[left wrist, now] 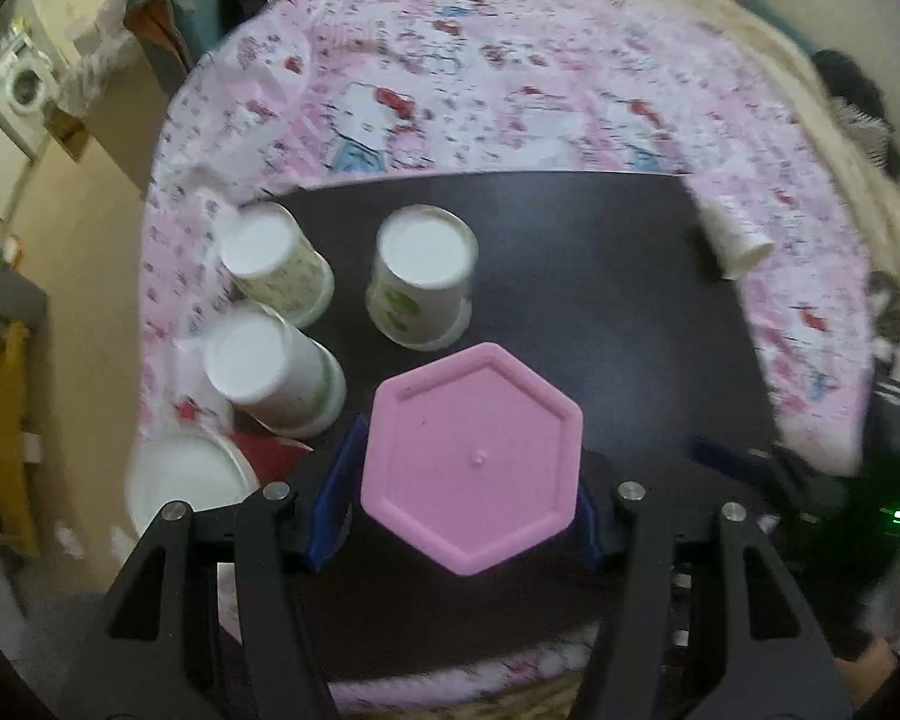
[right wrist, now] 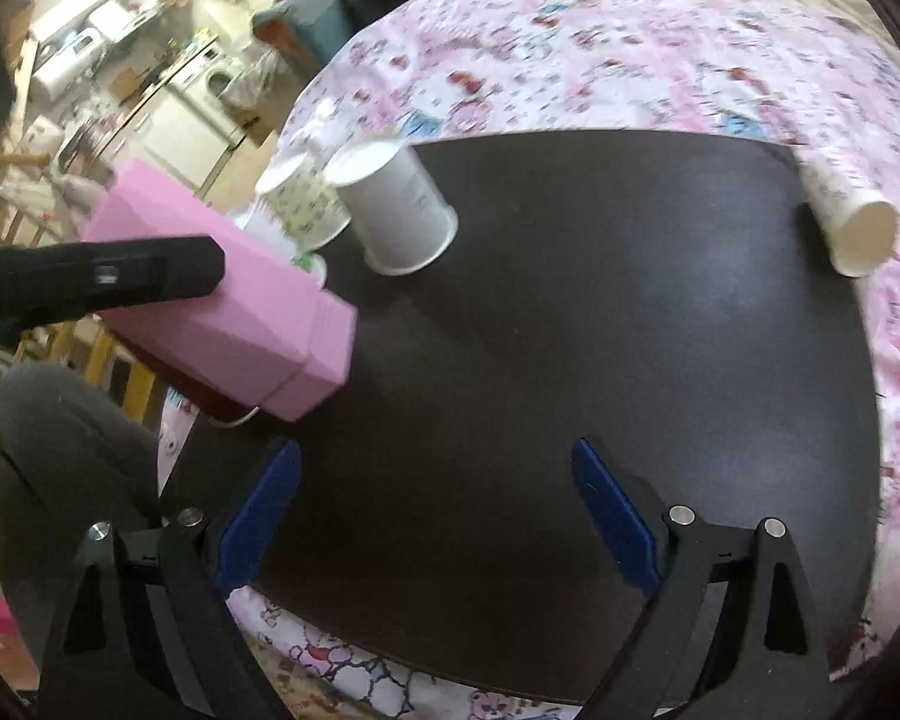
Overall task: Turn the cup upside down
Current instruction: 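Lift the pink hexagonal cup, turn it and stand it rim-down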
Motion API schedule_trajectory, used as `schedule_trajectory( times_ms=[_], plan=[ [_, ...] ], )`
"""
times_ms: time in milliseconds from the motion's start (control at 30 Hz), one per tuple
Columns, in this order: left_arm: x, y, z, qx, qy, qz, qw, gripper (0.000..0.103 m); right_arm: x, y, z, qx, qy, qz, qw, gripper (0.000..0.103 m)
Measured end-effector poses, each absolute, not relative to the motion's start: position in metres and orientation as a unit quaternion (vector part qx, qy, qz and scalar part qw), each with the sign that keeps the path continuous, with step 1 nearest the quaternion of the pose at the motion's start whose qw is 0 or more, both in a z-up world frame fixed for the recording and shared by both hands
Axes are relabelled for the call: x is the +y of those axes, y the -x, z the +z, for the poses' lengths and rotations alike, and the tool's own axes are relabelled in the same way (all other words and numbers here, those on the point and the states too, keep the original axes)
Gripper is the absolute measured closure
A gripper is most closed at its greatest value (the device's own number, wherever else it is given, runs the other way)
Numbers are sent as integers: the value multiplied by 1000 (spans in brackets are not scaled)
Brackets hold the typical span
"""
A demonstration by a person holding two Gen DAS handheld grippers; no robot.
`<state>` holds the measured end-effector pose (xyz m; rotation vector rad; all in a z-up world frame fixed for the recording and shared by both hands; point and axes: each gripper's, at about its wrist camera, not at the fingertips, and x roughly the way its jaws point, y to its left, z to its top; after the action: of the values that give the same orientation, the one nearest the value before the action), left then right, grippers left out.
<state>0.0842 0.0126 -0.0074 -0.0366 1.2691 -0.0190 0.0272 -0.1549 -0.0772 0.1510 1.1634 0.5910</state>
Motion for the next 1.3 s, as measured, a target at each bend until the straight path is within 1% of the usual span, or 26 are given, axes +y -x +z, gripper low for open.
schedule_trajectory(
  times_ms=[67, 233, 533, 600, 767, 900, 967, 1000, 1033, 1200, 1300],
  plan=[
    [8, -93, -12, 594, -1, -2, 805, 47, -169, -30, -75, 542, -88, 259, 794, 9],
    [2, -109, -27, 606, -2, 8, 795, 47, -201, -35, -75, 545, -138, 227, 795, 9],
    [-7, -117, -47, 610, -15, 24, 792, 47, -228, -39, -81, 559, -156, 194, 791, 9],
    [-7, -118, -50, 607, -22, 31, 793, 47, -228, -39, -79, 557, -156, 194, 792, 9],
    [0, -123, -55, 611, -5, 32, 791, 47, -225, -40, -76, 554, -156, 200, 793, 9],
    [-1, -120, -55, 606, -17, 30, 795, 46, -223, -42, -77, 555, -154, 202, 792, 9],
    [-1, -120, -54, 604, -23, 34, 796, 40, -223, -42, -77, 555, -155, 201, 792, 9],
    [0, -119, -53, 606, -19, 33, 795, 31, -223, -42, -77, 555, -155, 201, 792, 9],
    [-1, -118, -52, 605, -18, 31, 795, 25, -222, -43, -77, 556, -155, 201, 791, 9],
    [-5, -112, -38, 583, -46, 42, 810, 24, -221, -41, -79, 559, -149, 201, 790, 9],
    [-8, -102, -18, 558, -61, 43, 826, 24, -223, -40, -79, 558, -150, 200, 791, 9]
  ],
)
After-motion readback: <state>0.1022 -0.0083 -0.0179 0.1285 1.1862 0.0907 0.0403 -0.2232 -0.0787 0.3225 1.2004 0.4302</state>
